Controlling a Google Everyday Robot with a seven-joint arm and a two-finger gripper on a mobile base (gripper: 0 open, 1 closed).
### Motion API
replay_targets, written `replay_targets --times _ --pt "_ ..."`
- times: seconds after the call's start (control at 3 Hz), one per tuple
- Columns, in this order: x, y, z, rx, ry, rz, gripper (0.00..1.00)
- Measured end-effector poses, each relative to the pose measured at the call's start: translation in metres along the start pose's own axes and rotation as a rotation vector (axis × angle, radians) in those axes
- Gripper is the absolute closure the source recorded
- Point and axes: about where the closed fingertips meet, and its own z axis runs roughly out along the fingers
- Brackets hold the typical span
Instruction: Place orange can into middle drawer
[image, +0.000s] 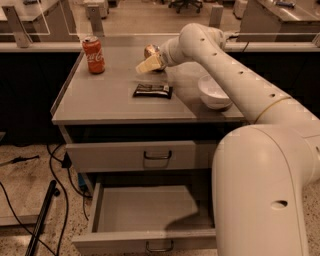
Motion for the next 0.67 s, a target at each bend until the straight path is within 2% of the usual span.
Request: replay_targets --times 0.33,0.67 --pt "0.0044 -0.0008 0.0092 0.009 -0.017 0.014 0.0" --pt "0.0073 -0.0015 0.0152 0.018 -0.022 0.019 0.18"
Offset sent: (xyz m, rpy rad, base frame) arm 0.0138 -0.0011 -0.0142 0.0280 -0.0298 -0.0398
